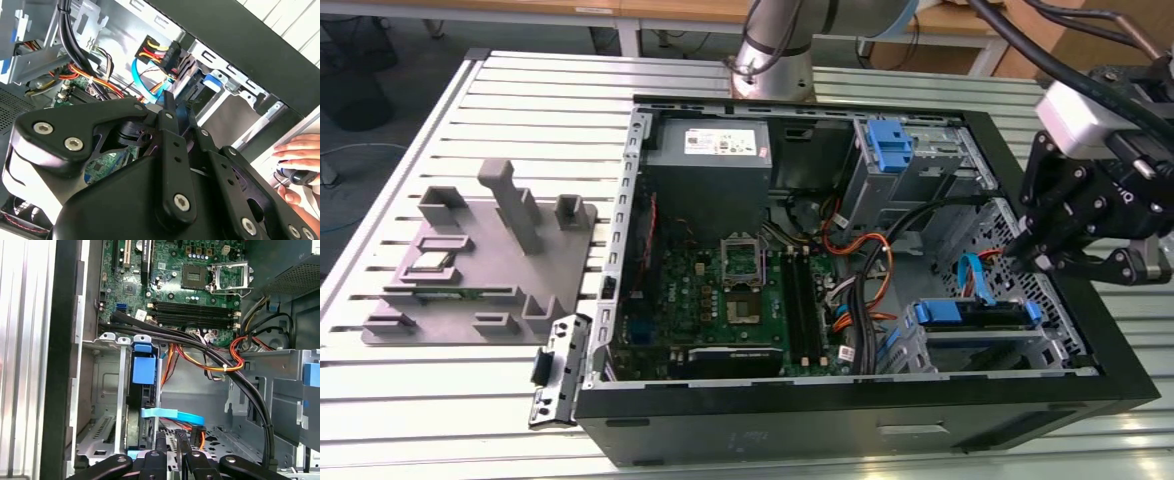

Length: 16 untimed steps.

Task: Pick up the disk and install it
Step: 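Insert the second disk wire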

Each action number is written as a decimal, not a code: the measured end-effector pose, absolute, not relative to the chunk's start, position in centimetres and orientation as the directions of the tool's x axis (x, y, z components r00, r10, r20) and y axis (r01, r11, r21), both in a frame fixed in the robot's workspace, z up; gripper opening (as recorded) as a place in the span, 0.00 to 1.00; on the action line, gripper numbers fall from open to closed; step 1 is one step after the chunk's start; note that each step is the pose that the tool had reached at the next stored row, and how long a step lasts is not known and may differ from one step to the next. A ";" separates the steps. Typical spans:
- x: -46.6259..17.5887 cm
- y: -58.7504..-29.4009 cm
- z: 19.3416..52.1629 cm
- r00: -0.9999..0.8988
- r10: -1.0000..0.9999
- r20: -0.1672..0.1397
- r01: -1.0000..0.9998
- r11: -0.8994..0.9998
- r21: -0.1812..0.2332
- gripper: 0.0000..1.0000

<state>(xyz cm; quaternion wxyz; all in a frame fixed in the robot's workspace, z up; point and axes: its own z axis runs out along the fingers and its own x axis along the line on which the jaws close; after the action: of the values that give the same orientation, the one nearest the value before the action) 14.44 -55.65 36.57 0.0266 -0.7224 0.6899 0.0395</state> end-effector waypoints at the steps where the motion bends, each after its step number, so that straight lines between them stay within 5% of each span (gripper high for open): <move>1: 14.5 -55.5 36.5 0.046 -0.995 -0.094 -0.999 -0.048 0.016 0.23; 16: 15.1 -54.2 35.7 0.058 -0.994 -0.094 -0.998 -0.060 0.016 0.23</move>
<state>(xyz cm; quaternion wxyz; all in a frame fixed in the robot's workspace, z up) 15.08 -54.18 35.68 0.0263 -0.7268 0.6852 0.0397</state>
